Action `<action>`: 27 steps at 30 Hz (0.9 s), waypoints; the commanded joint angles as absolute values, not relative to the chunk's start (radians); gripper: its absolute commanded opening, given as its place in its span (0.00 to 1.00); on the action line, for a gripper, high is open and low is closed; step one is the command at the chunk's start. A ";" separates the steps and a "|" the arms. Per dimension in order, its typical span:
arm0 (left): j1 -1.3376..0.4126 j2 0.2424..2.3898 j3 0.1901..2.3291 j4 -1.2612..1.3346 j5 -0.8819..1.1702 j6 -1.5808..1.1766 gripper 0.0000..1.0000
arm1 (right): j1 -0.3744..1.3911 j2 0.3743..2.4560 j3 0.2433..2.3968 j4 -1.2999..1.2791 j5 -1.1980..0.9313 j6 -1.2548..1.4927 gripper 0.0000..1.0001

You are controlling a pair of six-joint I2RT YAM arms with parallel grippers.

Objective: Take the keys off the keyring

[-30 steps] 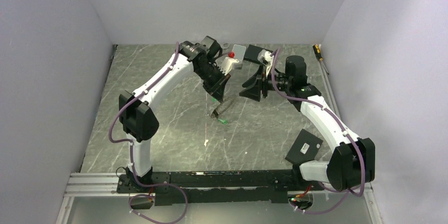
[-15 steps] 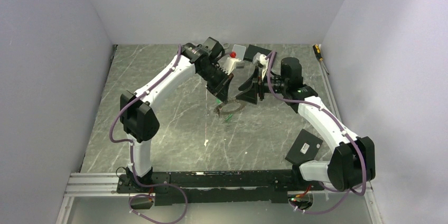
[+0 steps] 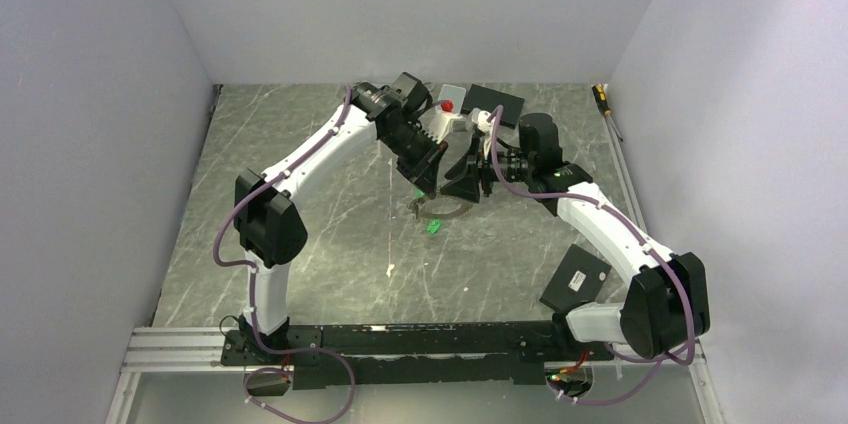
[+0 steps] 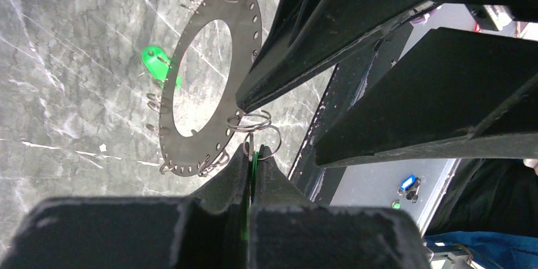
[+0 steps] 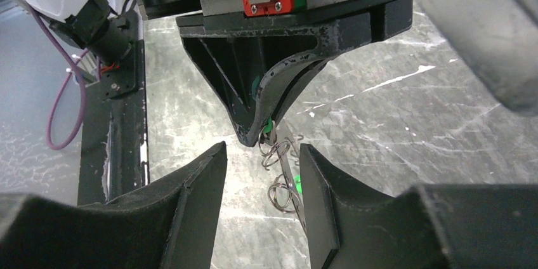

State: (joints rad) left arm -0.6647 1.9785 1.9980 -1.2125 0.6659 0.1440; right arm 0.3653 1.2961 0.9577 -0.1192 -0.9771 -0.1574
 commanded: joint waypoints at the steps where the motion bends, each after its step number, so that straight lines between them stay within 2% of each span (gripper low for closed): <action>1: -0.671 1.973 2.047 -1.201 0.695 0.126 0.00 | 0.378 1.305 0.963 -0.115 -0.941 -0.201 0.49; 8: -0.672 1.967 2.049 -1.200 0.695 0.125 0.00 | 0.381 1.312 0.954 -0.105 -0.864 -0.203 0.50; 27: -0.672 1.967 2.050 -1.198 0.688 0.125 0.00 | 0.404 1.329 0.939 -0.098 -0.897 -0.211 0.50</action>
State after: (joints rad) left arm -0.6647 1.9785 2.0033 -1.2160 0.6582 0.1360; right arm 0.3923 1.3243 0.9409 -0.1246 -0.8814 -0.1886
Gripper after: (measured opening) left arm 0.026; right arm 0.499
